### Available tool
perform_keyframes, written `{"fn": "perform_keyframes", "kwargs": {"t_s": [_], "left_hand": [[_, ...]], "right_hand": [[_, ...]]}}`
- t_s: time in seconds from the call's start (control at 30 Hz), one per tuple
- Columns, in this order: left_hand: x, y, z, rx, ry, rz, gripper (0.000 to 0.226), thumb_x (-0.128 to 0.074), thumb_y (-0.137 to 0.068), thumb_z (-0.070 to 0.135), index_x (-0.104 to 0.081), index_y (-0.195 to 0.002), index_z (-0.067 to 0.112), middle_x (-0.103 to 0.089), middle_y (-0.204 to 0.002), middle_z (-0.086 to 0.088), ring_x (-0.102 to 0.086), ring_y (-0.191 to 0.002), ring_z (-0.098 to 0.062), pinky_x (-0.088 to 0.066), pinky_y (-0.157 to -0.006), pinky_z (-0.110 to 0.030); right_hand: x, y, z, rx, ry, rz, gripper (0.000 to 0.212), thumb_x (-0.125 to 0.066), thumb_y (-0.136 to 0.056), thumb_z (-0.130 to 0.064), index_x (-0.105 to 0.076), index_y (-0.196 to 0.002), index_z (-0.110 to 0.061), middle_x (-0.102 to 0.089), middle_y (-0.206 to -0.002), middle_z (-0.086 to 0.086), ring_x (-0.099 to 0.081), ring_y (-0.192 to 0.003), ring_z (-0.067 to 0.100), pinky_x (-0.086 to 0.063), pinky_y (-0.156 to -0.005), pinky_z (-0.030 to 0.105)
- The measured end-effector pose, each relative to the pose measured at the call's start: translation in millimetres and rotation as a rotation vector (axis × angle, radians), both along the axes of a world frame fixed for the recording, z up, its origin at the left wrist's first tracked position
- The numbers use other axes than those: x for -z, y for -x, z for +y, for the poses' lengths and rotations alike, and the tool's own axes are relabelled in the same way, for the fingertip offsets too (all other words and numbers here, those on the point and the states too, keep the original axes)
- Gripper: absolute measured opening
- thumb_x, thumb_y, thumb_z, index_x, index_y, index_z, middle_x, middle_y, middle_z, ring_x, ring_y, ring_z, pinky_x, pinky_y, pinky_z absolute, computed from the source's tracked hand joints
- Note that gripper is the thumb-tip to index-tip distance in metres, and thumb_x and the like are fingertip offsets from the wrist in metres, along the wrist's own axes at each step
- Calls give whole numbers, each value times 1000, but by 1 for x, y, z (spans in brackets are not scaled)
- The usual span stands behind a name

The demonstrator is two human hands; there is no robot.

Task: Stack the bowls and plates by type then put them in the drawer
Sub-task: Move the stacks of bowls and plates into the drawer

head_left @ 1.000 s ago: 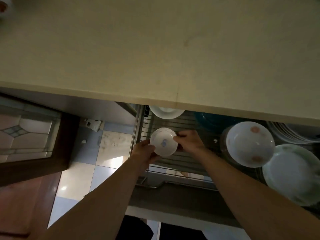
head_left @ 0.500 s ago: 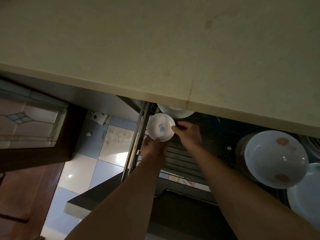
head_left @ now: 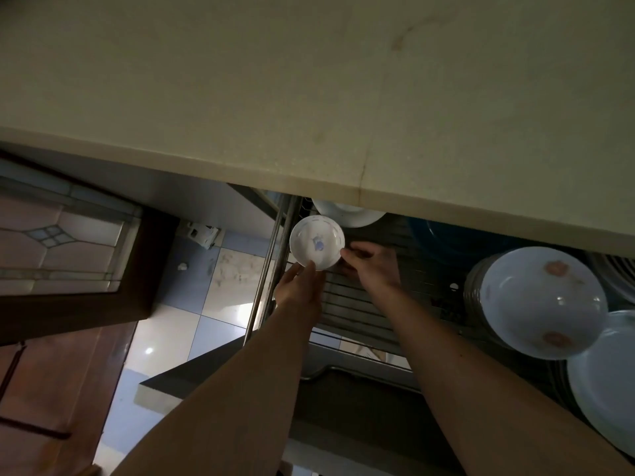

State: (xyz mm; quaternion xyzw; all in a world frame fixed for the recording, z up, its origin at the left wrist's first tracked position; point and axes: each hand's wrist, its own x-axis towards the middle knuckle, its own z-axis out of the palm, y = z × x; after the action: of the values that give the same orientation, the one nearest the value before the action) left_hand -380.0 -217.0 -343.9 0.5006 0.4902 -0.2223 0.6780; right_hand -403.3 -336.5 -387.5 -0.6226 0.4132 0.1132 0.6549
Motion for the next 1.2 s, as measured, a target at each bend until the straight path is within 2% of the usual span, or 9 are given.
{"fn": "perform_keyframes", "kwargs": {"t_s": [0.1,0.17,0.27,0.47,0.57,0.7,0.9,1.07,1.2], "left_hand": [[-22,5,2,108,-100,21,15,-66,-94,0,-68,-109,1,-68,-87,-10,-67,-75,-16,-61,-61,-22],[-41,8,5,157,-145,25,10,-72,-90,1,-72,-100,-1,-71,-85,-14,-69,-69,-18,-60,-54,-24],[-75,10,18,315,-240,-67,16,-72,-93,12,-70,-104,1,-75,-86,-14,-70,-71,-19,-59,-57,-26],[-168,-31,78,579,-392,-456,15,-64,-98,24,-72,-95,13,-70,-69,2,-63,-60,-11,-53,-62,-30],[-213,-76,117,571,-498,-659,18,-61,-100,23,-72,-88,15,-69,-66,3,-59,-55,-6,-51,-53,-21],[-259,-145,160,548,-558,-803,19,-59,-100,27,-71,-89,16,-69,-66,5,-61,-56,-5,-50,-51,-16],[-296,-269,205,464,-417,-785,17,-59,-101,26,-63,-89,14,-65,-92,-12,-68,-70,-20,-61,-58,-31],[-302,-339,221,399,-181,-558,57,-63,-97,41,-50,-138,2,-54,-123,-14,-63,-94,-30,-58,-67,-36],[-282,-370,233,460,-72,-627,81,-69,-95,32,-24,-157,5,-47,-146,-19,-63,-107,-30,-57,-86,-41]], "right_hand": [[-23,6,-7,-68,85,-8,32,-74,-91,-22,-69,-121,-12,-70,-107,-1,-68,-96,12,-56,-83,24],[-46,9,-11,-86,80,-20,24,-73,-92,-23,-71,-115,-15,-70,-98,-4,-68,-85,6,-54,-70,16],[-86,13,-11,-158,131,-42,3,-69,-95,-27,-71,-95,-24,-73,-92,0,-71,-84,15,-61,-77,30],[-176,7,8,-329,221,-198,37,-62,-98,-32,-71,-71,-8,-68,-59,7,-63,-53,13,-55,-60,30],[-222,-19,29,-352,203,-302,38,-57,-102,-31,-71,-71,-13,-67,-56,0,-60,-48,7,-49,-52,19],[-275,-73,58,-329,210,-408,41,-54,-104,-33,-71,-74,-10,-70,-62,4,-64,-53,12,-55,-56,26],[-336,-180,111,-212,216,-498,36,-55,-104,-28,-73,-84,-4,-72,-72,10,-66,-63,19,-57,-60,32],[-359,-272,153,-149,267,-476,27,-61,-98,-31,-74,-89,-10,-75,-89,12,-72,-78,20,-64,-72,39],[-364,-336,179,-137,278,-438,19,-65,-92,-38,-73,-95,-20,-74,-98,8,-74,-88,27,-61,-82,51]]}}
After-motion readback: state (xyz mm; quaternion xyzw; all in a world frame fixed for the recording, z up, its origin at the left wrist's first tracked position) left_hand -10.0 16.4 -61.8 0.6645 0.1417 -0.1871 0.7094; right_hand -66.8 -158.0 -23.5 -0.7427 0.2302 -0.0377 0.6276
